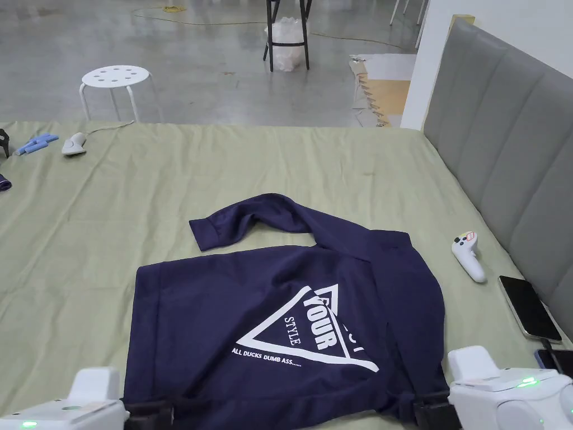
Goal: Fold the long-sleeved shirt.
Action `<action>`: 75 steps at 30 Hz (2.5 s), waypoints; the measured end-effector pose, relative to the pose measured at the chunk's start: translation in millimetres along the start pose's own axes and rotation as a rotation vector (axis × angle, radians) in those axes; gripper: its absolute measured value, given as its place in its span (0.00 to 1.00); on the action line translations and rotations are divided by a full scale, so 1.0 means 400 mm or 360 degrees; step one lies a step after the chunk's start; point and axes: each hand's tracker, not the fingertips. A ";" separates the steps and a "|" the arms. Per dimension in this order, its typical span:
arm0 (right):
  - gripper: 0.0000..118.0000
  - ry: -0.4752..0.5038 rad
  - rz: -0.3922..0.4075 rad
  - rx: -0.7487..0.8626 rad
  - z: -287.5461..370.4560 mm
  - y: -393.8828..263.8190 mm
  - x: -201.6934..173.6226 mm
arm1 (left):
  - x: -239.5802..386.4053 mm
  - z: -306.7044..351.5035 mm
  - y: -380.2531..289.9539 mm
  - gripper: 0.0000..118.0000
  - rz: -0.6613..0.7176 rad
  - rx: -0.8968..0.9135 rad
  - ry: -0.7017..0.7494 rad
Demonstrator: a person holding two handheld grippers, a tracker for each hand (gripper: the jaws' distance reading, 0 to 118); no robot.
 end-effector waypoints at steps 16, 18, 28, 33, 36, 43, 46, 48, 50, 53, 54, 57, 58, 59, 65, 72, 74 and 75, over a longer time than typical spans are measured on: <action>0.85 0.0043 -0.0352 0.0124 0.083 0.005 0.068 | 0.043 0.079 0.222 0.04 -0.0052 0.0348 -0.0108; 0.71 0.0049 -0.0328 0.0083 0.028 -0.008 0.054 | 0.050 0.038 0.256 0.04 -0.0078 0.0328 -0.0111; 0.32 0.0094 -0.0326 -0.0167 -0.129 -0.059 -0.030 | 0.009 -0.261 0.469 0.07 -0.0130 0.0161 -0.0068; 0.07 0.0113 -0.0371 -0.0158 -0.130 -0.055 -0.027 | -0.039 -0.398 0.542 0.90 -0.0030 0.0016 0.0012; 0.07 0.0102 -0.0360 -0.0164 -0.130 -0.048 -0.033 | -0.053 -0.463 0.566 0.86 -0.0052 -0.0030 0.0059; 0.07 0.0129 -0.0386 -0.0167 -0.129 -0.052 -0.024 | 0.000 -0.476 0.535 0.08 -0.0114 -0.0086 0.0067; 0.07 0.0146 -0.0304 -0.0183 -0.109 -0.031 -0.021 | 0.023 -0.436 0.544 0.08 -0.0209 -0.0003 0.0122; 0.07 0.0138 -0.0253 -0.0075 -0.061 -0.003 -0.003 | 0.005 -0.391 0.568 0.08 -0.0165 0.0042 0.0070; 0.07 0.0174 -0.0313 0.0079 0.006 0.045 0.048 | -0.021 -0.319 0.608 0.08 -0.0085 0.0155 0.0042; 0.07 0.0178 -0.0253 0.0279 0.095 0.144 0.114 | -0.025 -0.215 0.661 0.08 -0.0145 0.0379 0.0047; 0.07 0.0115 -0.0202 0.0343 0.121 0.189 0.132 | -0.016 -0.181 0.684 0.08 -0.0204 0.0450 0.0113; 0.07 -0.0077 -0.0108 0.0502 0.189 0.344 0.200 | 0.008 -0.063 0.770 0.08 -0.0232 0.0641 0.0188; 0.07 -0.0094 -0.0132 0.0560 0.212 0.406 0.232 | 0.010 -0.020 0.813 0.08 -0.0190 0.0685 0.0152; 0.07 -0.0093 -0.0152 0.0613 0.233 0.461 0.258 | 0.017 0.014 0.852 0.08 -0.0172 0.0713 0.0143; 0.06 -0.0250 -0.0201 0.0857 0.378 0.808 0.350 | 0.089 0.254 1.101 0.08 -0.0156 0.1048 0.0198; 0.06 -0.0249 -0.0286 0.0956 0.475 0.927 0.370 | 0.142 0.371 1.199 0.08 -0.0211 0.1139 0.0280; 0.06 -0.0235 -0.0298 0.0950 0.461 0.915 0.373 | 0.131 0.362 1.190 0.08 -0.0171 0.1126 0.0287; 0.06 -0.0224 -0.0306 0.0945 0.450 0.902 0.372 | 0.122 0.351 1.176 0.08 -0.0139 0.1114 0.0281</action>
